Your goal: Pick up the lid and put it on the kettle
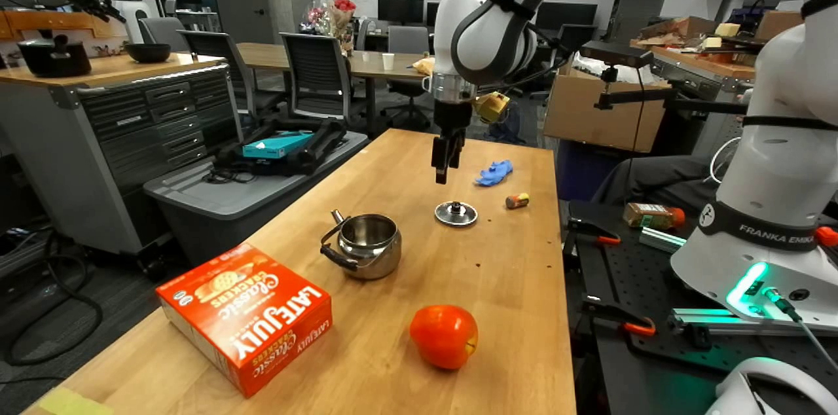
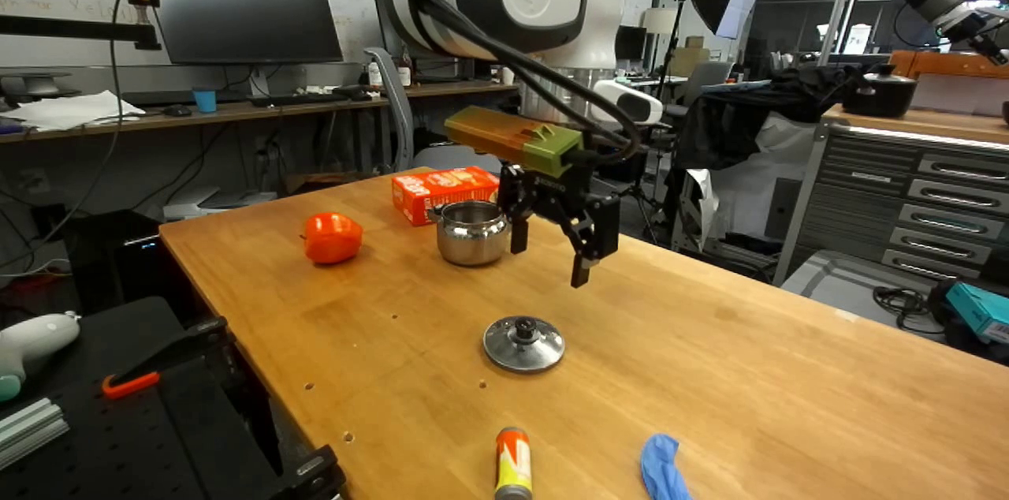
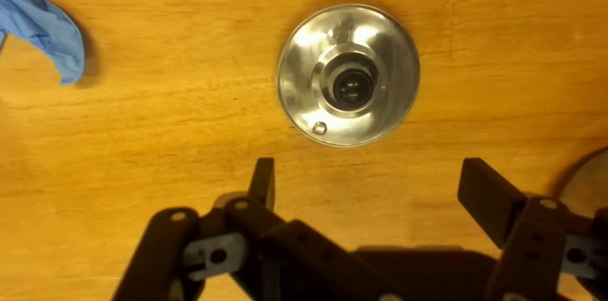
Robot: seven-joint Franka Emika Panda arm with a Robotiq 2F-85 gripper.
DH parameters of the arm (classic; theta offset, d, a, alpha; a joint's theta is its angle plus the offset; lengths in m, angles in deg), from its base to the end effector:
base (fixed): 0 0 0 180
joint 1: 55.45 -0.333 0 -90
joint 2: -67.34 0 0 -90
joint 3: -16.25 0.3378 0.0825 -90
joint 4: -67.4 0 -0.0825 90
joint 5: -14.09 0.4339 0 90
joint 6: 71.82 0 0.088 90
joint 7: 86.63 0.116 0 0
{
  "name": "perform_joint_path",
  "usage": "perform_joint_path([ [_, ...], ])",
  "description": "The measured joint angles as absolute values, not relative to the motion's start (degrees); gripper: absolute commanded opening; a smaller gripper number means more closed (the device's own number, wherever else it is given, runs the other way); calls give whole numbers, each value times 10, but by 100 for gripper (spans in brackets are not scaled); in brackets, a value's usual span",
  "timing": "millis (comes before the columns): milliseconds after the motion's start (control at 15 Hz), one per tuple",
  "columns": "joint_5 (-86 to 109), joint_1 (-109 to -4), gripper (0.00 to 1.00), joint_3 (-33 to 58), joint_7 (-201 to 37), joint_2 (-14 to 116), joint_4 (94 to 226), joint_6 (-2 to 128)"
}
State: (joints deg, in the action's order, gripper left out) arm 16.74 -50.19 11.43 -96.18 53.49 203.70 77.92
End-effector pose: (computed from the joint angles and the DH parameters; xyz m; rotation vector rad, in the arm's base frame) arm 0.5271 -0.0961 0.1898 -3.1367 0.0736 0.0084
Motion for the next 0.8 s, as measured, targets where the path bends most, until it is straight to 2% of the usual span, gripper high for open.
perform_joint_path([
  [467, 152, -500, 100, 114, -968, 466, 2016, 772],
  [533, 146, -500, 82, 114, -968, 460, 2015, 771],
  [800, 127, -500, 50, 116, -968, 447, 2015, 771],
])
